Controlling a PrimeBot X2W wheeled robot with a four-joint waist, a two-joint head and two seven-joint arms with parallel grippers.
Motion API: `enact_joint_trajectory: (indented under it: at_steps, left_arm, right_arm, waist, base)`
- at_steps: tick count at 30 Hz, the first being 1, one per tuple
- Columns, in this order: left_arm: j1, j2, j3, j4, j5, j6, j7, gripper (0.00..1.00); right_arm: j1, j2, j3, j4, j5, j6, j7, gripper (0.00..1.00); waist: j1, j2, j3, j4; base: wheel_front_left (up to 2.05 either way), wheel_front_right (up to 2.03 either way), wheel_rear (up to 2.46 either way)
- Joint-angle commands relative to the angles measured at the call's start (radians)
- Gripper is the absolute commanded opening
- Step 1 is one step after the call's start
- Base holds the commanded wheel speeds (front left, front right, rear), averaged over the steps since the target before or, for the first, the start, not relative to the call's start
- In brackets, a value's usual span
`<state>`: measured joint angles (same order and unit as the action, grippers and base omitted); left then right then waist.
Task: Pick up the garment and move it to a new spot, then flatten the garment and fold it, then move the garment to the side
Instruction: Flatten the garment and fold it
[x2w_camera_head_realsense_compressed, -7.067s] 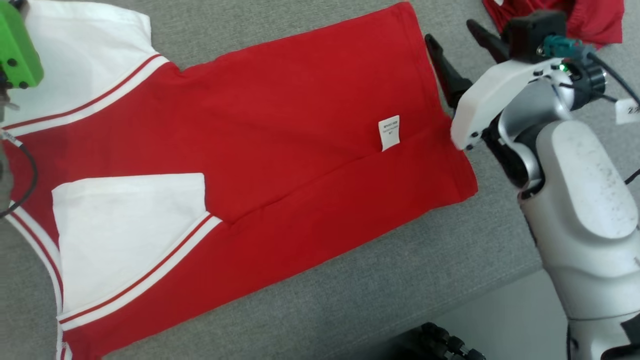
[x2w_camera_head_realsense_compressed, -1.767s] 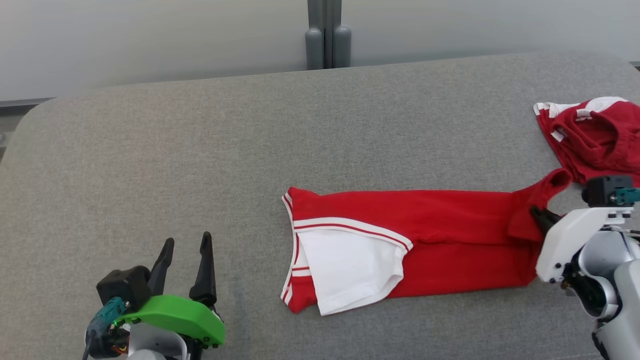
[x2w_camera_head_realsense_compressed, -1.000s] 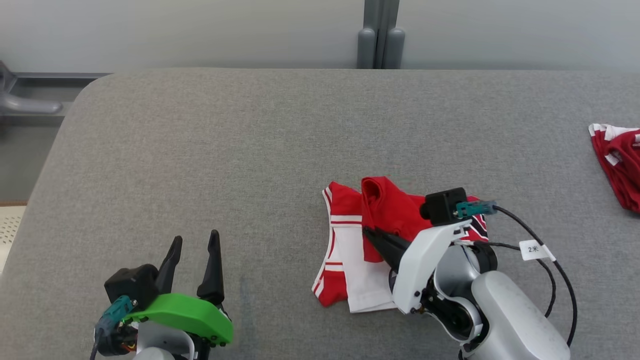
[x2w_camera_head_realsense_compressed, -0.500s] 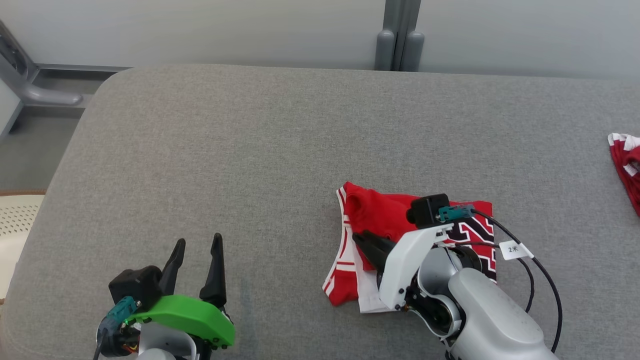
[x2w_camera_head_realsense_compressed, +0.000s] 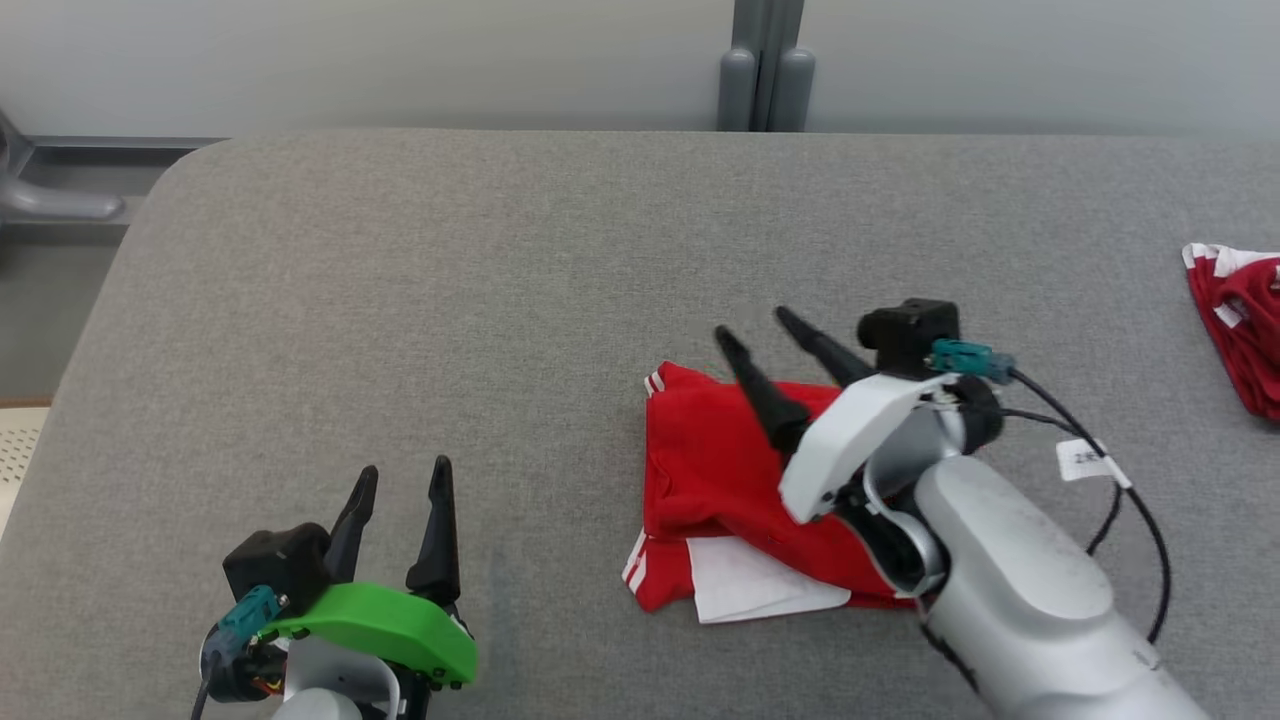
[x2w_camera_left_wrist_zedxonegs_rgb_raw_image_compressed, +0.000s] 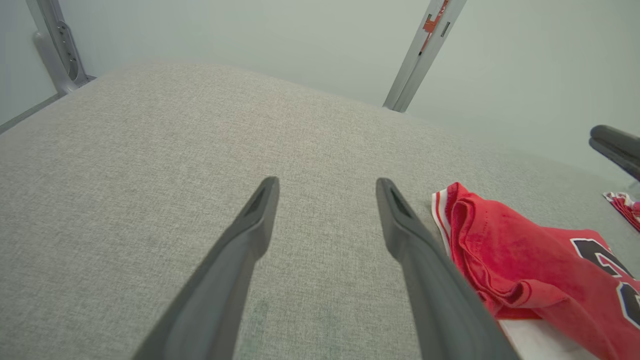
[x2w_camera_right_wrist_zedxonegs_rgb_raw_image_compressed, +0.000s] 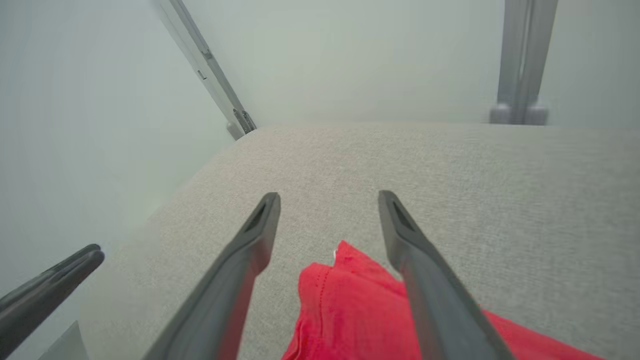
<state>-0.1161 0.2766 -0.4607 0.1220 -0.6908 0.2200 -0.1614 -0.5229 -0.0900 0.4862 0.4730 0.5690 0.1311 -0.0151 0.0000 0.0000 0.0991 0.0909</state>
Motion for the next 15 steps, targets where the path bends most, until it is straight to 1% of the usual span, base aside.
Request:
enact_joint_trajectory:
  at_steps: [1,5,7,10,13,14,15]
  left_arm:
    - [-0.023,-0.002,-0.004,-0.002,0.004,-0.003,-0.006,1.0]
    - [-0.027,-0.01,-0.013,0.005,0.006,-0.005,-0.006,1.0]
    - [-0.029,-0.014,-0.016,0.007,0.006,-0.005,-0.007,1.0]
    - [-0.027,-0.014,-0.016,0.01,0.003,-0.006,-0.01,1.0]
    - [-0.026,-0.01,-0.014,0.013,-0.002,-0.006,-0.011,1.0]
    - [-0.027,-0.009,-0.013,0.013,-0.002,-0.006,-0.012,1.0]
    - [-0.029,-0.008,-0.012,0.015,-0.004,-0.005,-0.012,1.0]
  right_arm:
    - [0.007,-0.021,-0.021,0.005,-0.044,-0.001,-0.025,1.0]
    - [0.06,-0.055,-0.076,0.005,-0.16,-0.001,-0.076,1.0]
    - [0.092,-0.068,-0.086,0.001,-0.201,-0.001,-0.086,1.0]
    - [0.141,-0.071,-0.078,-0.009,-0.234,-0.001,-0.081,1.0]
    - [0.178,-0.065,-0.046,-0.013,-0.248,-0.001,-0.077,1.0]
    - [0.182,-0.06,-0.035,-0.013,-0.246,-0.001,-0.076,0.92]
    - [0.186,-0.052,-0.017,-0.013,-0.243,-0.001,-0.076,0.48]
  waist:
    - [0.0,0.0,0.004,-0.013]
    - [0.0,0.0,0.004,-0.025]
    - [0.0,0.0,0.003,-0.029]
    - [0.0,0.0,0.003,-0.033]
    - [0.0,0.0,0.006,-0.036]
    - [0.0,0.0,0.007,-0.035]
    - [0.0,0.0,0.009,-0.033]
  base:
    - [0.0,0.0,0.0]
    - [0.0,0.0,0.0]
    - [0.0,0.0,0.0]
    - [0.0,0.0,0.0]
    - [0.0,0.0,0.0]
    - [0.0,0.0,0.0]
    - [0.0,0.0,0.0]
